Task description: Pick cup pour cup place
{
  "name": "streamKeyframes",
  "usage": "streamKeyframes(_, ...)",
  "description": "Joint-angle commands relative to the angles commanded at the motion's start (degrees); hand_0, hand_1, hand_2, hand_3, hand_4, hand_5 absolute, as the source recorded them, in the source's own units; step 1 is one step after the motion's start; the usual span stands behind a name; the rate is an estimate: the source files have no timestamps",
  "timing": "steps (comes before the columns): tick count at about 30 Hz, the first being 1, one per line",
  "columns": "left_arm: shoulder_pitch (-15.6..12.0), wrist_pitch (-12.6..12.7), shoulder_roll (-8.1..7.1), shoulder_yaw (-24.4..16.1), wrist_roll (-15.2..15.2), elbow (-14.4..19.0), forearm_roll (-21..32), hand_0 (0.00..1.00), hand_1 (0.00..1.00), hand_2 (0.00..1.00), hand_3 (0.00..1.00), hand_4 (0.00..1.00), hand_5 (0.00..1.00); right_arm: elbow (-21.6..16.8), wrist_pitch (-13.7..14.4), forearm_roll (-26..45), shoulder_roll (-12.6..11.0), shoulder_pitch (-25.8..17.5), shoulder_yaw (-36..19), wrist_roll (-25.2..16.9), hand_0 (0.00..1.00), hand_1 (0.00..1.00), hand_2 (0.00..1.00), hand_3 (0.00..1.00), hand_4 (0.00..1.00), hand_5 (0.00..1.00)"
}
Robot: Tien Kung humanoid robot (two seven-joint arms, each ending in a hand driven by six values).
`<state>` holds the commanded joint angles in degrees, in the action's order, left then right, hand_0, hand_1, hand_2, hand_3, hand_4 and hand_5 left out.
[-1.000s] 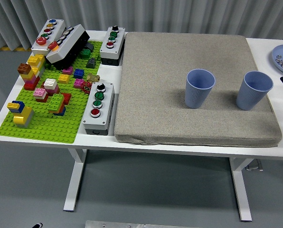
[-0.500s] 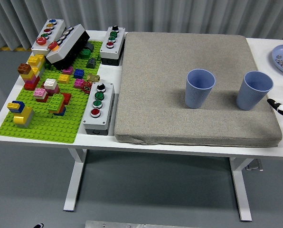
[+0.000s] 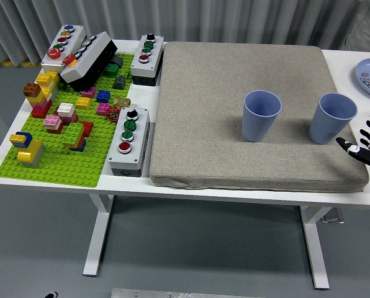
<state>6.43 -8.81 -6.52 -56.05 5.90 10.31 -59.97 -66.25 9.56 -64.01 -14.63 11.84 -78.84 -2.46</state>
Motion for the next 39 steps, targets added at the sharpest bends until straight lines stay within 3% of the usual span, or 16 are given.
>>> streamKeyframes(14,-0.17,0.04,-0.06,0.6,-0.07,0.0,0.39,0.824,0.783,0.841,0.761,0.573,0.998,2.54,0.66,-0.26,1.5,3.35,2.89,-0.35,0.939,0.913,0.998,0.998,0.876,0.402)
streamKeyframes(39,0.19,0.01,-0.08,1.02,-0.11,0.0,0.67,0.823,0.783,0.841,0.761,0.573,0.998,5.63,0.42,0.74,2.05,7.29,5.09,-0.5,0.945,0.913,0.998,0.998,0.868,0.406)
